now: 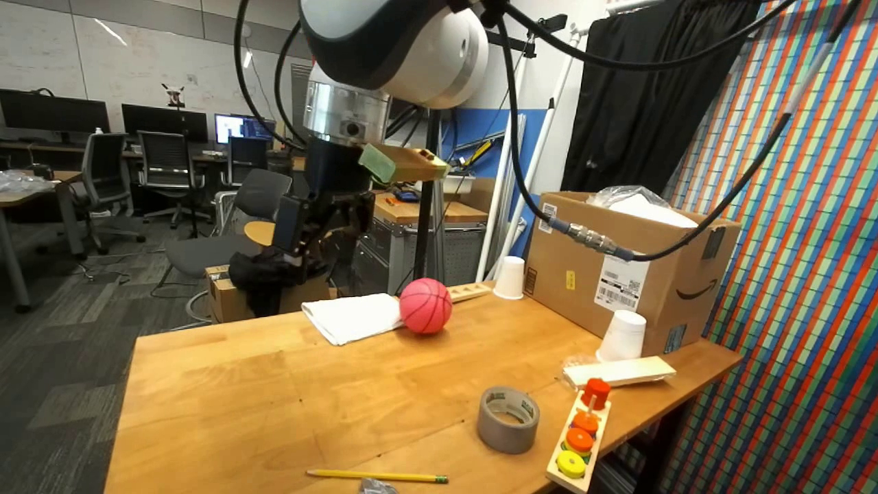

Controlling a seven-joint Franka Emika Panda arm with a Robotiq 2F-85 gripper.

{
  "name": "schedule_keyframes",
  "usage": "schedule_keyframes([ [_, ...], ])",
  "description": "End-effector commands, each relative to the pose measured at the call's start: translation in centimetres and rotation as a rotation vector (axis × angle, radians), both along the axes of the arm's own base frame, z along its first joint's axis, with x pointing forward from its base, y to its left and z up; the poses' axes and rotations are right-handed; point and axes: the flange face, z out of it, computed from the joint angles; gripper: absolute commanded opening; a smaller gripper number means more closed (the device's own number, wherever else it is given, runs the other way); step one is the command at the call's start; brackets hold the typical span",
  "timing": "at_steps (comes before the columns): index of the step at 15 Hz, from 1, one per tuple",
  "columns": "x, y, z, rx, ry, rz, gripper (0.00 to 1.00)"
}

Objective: Move the ball to the right

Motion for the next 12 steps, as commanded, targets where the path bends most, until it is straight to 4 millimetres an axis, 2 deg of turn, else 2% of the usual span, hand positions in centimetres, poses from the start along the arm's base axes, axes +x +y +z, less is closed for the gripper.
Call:
schedule_keyframes([
  [1,2.5,1.7,-0.4,0.064,0.031,0.008,1.0],
  [5,5.1,1.6,-1.8,0.087,0.06,0.0,1.0],
  [8,7.7,1.1,-3.5,0.117,0.091,-0.038,1.0],
  [12,11.0,1.5,-5.8,0.145,0.121,-0.087,1.0],
])
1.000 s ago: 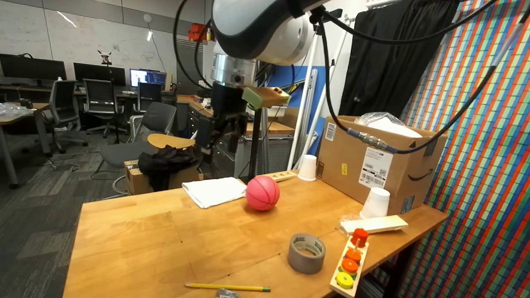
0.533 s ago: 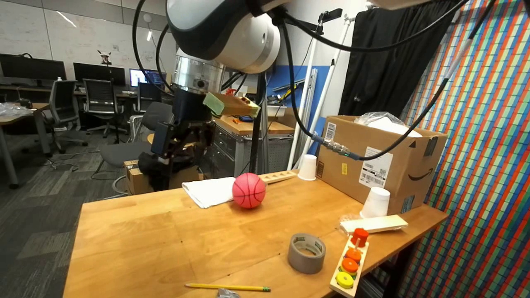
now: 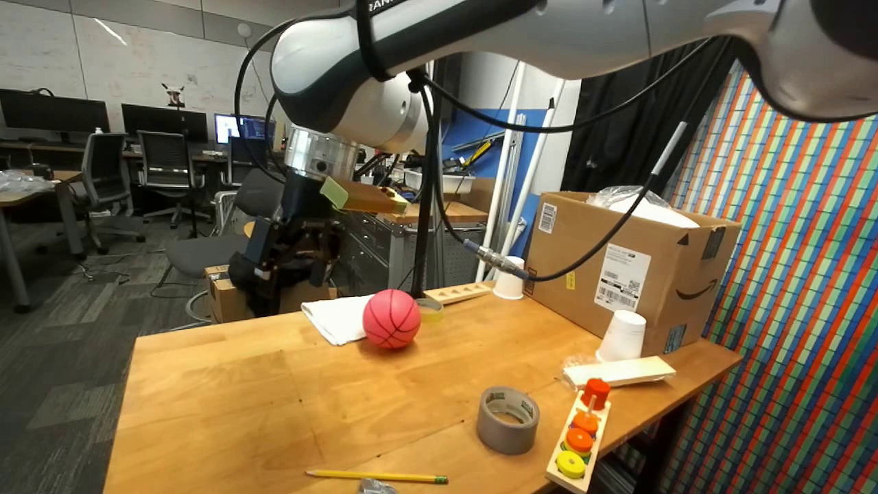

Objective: Move the ball to the right

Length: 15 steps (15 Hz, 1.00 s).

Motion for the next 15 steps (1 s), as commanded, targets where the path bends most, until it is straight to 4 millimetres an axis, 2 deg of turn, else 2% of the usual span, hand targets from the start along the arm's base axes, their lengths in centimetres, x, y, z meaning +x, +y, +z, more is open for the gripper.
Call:
schedule_keyframes([
  [1,3.6,0.7,-1.4,0.027,0.032,-0.039,1.0],
  [4,5.7,-0.3,-3.7,-0.004,0.048,-0.101,1.0],
  [8,8.5,-3.1,-6.4,-0.058,0.047,-0.206,1.0],
  [11,10.0,-6.3,-8.4,-0.116,0.072,-0.295,1.0],
  [15,11.0,-10.8,-10.3,-0.148,0.142,-0.422,1.0],
])
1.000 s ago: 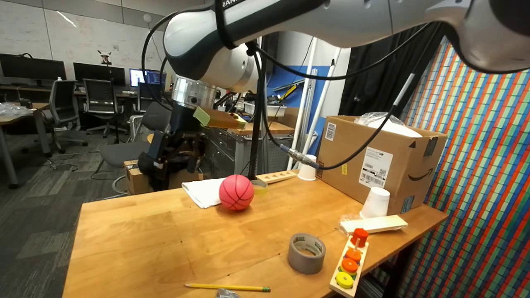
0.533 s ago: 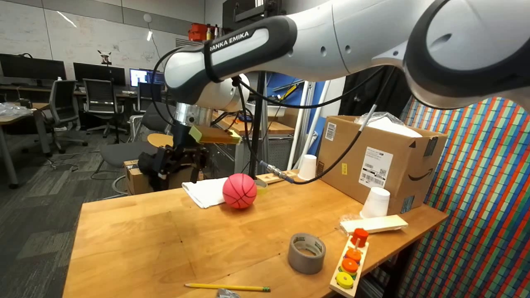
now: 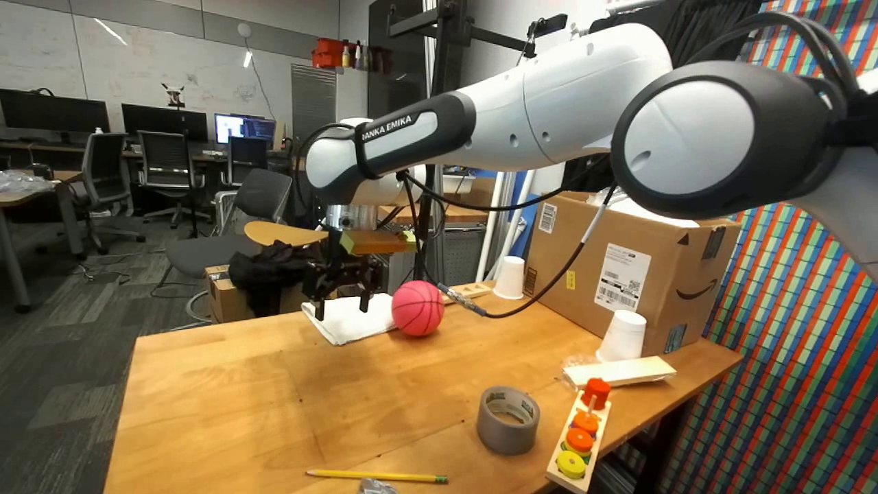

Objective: Move the ball to the right

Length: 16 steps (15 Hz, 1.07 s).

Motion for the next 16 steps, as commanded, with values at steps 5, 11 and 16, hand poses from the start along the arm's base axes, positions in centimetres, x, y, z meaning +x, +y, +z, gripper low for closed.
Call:
schedule_keyframes([
  [5,1.5,-10.2,-2.0,-0.061,0.083,-0.26,1.0],
  [11,-0.3,-22.1,7.2,-0.297,-0.096,-0.408,1.0],
  [16,-4.1,-22.3,17.6,-0.538,-0.266,-0.347,1.0],
])
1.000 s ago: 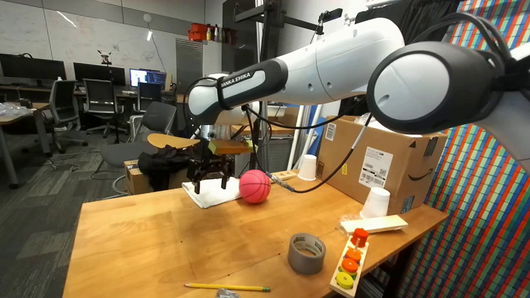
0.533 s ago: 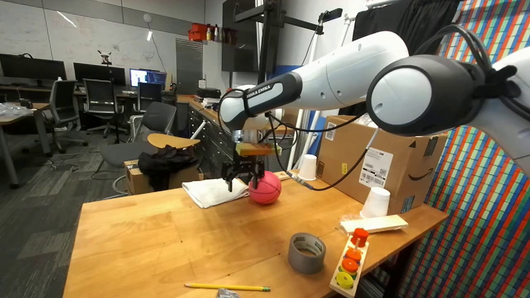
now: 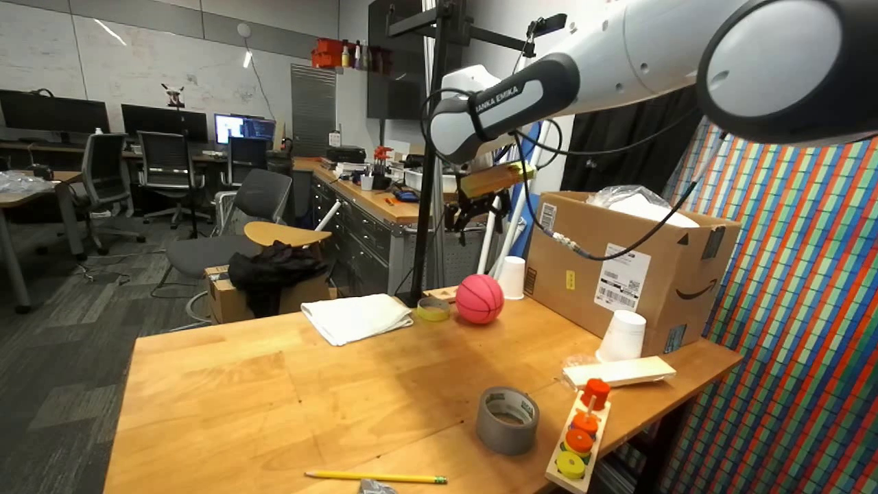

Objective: Move the ball to the right

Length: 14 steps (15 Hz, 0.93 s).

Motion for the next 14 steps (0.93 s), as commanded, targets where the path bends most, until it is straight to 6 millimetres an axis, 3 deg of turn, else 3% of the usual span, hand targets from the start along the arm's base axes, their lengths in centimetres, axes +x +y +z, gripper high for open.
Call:
schedule_keyframes([
  [1,-4.2,3.7,6.4,-0.148,-0.088,0.069,1.0],
  [5,-6.6,13.2,7.8,-0.01,-0.143,0.227,1.0],
  [8,-7.6,19.5,5.7,0.111,-0.122,0.324,1.0],
  [11,-8.2,21.9,3.1,0.182,-0.076,0.359,1.0],
  [14,-8.3,21.9,0.8,0.216,-0.04,0.362,1.0],
])
